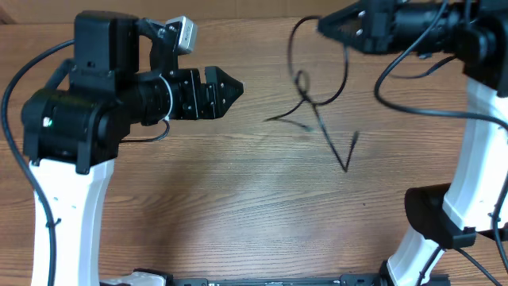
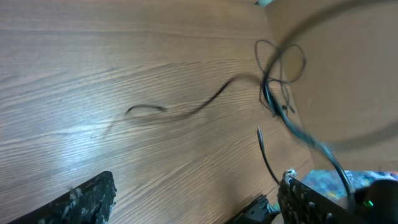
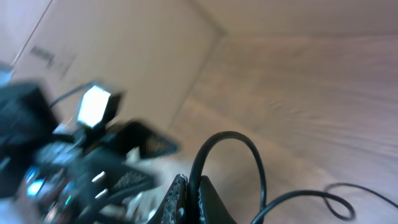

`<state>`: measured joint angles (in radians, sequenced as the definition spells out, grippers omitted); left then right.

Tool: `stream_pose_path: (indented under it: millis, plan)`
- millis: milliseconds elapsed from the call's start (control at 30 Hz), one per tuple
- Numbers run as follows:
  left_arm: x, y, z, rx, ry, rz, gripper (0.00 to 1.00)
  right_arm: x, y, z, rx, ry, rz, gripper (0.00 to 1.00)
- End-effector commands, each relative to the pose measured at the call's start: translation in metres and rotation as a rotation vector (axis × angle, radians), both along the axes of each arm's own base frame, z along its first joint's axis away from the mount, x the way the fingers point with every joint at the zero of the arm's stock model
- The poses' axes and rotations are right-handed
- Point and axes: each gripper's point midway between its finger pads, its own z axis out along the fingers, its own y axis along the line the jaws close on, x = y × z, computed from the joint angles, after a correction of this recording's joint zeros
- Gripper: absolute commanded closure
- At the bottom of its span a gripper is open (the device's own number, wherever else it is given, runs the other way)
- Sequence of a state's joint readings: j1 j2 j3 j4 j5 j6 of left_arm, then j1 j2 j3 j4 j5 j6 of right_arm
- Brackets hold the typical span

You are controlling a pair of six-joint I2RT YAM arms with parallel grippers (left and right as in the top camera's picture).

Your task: Untangle cables

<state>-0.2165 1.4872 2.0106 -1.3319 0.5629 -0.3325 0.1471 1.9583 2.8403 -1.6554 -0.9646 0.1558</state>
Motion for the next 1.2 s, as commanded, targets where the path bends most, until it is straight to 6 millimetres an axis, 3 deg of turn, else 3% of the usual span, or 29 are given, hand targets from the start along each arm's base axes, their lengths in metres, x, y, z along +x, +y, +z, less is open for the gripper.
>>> stream_pose_path:
  millis: [0, 367, 533, 700, 933, 1167]
  plan:
    - [0.011, 0.000, -0.008, 0.028, 0.009, -0.004, 0.17, -0.027, 0.017, 0.012, 0.029, -0.039, 0.099, 0.96]
    - [0.019, -0.023, -0.025, -0.037, 0.063, -0.151, 0.16, -0.039, 0.034, 0.007, -0.001, -0.046, 0.150, 0.96]
    - [0.012, -0.034, -0.015, -0.101, 0.048, -0.221, 0.19, -0.023, 0.025, -0.005, -0.080, -0.051, 0.055, 0.96]
    - [0.010, -0.036, -0.013, -0.117, 0.044, -0.240, 0.19, -0.022, 0.024, -0.006, -0.089, -0.051, 0.045, 0.96]
    - [0.013, -0.037, -0.010, -0.120, 0.022, -0.243, 0.28, -0.033, 0.036, 0.000, -0.028, 0.022, 0.078, 0.96]
    - [0.017, -0.041, -0.002, -0.141, -0.022, -0.261, 0.27, -0.047, 0.053, 0.002, 0.000, 0.085, 0.115, 0.96]
